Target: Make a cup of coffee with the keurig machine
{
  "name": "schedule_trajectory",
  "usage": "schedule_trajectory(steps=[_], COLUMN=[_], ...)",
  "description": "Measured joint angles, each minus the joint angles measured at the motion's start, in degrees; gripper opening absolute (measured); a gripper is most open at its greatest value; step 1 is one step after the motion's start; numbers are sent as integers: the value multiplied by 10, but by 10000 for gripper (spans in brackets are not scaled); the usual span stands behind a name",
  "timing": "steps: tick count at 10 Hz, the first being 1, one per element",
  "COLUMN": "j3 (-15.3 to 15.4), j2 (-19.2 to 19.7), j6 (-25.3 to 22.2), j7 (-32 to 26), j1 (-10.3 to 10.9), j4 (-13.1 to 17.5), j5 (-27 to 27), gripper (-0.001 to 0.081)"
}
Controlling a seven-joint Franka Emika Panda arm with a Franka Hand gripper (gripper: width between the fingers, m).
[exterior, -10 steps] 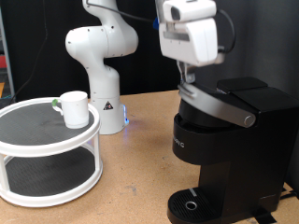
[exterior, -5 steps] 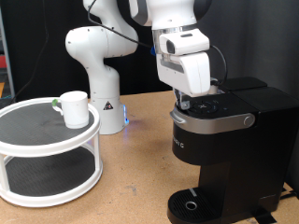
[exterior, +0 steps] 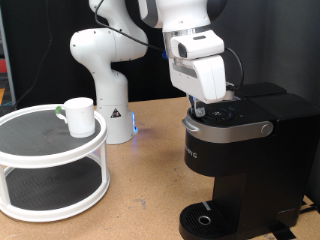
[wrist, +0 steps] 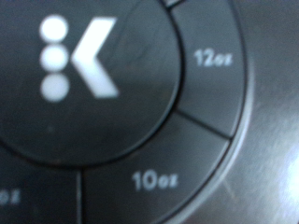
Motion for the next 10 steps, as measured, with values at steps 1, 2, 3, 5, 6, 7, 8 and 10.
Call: schedule_trajectory(steps=[1, 2, 3, 5, 6, 7, 8, 10], j3=[0, 0, 0, 0, -1, -4, -3, 2], j2=[0, 0, -2, -12, -17, -20, -19, -21], j6=[-1, -2, -3, -38, -73, -104, -89, -9], j7=[-12, -26, -32, -33, -36, -42, -36, 36], j1=[2, 6, 9, 11, 11, 11, 10, 10], j4=[1, 5, 13, 39, 56, 69, 65, 39], j5=[33, 71, 104, 143, 145, 145, 145, 172], gripper=[7, 7, 7, 7, 7, 7, 7, 7])
